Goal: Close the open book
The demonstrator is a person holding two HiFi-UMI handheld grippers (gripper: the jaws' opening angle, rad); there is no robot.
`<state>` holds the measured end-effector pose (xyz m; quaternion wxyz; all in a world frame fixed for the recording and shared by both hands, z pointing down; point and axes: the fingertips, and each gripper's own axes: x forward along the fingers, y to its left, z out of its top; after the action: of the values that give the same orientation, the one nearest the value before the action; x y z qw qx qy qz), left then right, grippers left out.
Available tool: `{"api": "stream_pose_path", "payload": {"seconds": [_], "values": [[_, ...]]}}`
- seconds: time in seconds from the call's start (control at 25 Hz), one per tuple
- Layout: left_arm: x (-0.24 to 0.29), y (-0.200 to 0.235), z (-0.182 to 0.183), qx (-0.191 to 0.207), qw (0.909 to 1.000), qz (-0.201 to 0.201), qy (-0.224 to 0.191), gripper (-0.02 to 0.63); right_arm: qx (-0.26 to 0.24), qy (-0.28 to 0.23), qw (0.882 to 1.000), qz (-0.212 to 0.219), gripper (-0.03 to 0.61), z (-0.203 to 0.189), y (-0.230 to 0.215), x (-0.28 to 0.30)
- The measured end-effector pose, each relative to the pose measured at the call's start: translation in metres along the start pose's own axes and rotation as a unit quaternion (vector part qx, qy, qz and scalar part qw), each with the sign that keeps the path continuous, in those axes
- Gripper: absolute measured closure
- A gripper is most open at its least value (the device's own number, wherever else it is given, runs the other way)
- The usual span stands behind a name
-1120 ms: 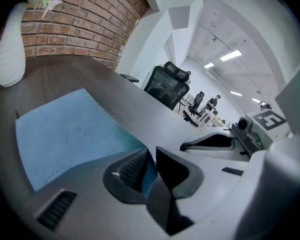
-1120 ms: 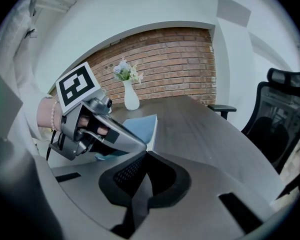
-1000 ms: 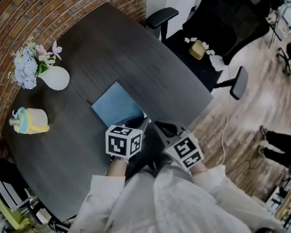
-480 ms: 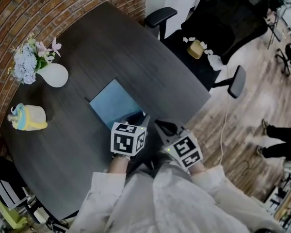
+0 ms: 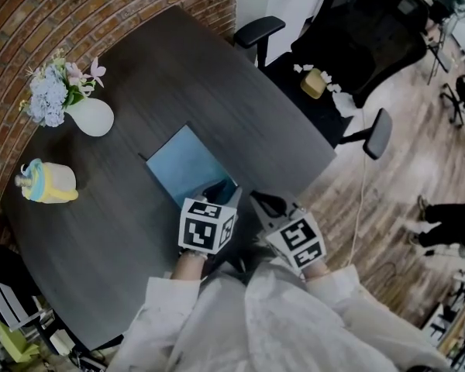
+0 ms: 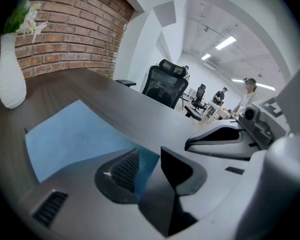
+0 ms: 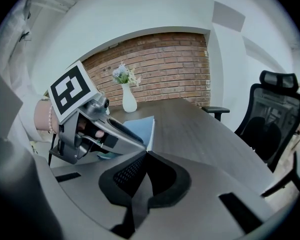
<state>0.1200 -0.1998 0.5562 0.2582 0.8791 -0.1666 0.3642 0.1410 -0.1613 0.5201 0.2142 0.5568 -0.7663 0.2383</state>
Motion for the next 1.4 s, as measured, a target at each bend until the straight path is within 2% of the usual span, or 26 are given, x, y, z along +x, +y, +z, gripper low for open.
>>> {"api": "stream_pose_path", "payload": {"seconds": [0.4, 0.52, 0.64, 1.04, 1.4], "values": [[-0.040, 0.008, -0.004, 0.002, 0.9994, 0.008, -0.034, 0.504, -0.024, -0.006, 1.000, 0.013, 0.572, 0.016, 0.015, 0.006], [-0.056, 0.014, -0.004, -0.002, 0.9984, 0.018, -0.053, 0.571, -0.042, -0.012, 0.999, 0.026, 0.572, 0.029, 0.024, 0.005], [-0.073, 0.020, -0.003, -0.004, 0.9969, 0.024, -0.074, 0.591, -0.057, -0.024, 0.997, 0.044, 0.572, 0.043, 0.037, 0.005], [-0.128, 0.042, 0.004, -0.029, 0.9859, 0.055, -0.155, 0.607, -0.092, -0.053, 0.991, 0.078, 0.572, 0.089, 0.070, 0.015], [-0.155, 0.046, 0.008, -0.012, 0.9784, 0.071, -0.194, 0.607, -0.107, -0.075, 0.986, 0.104, 0.572, 0.111, 0.089, 0.011]]}}
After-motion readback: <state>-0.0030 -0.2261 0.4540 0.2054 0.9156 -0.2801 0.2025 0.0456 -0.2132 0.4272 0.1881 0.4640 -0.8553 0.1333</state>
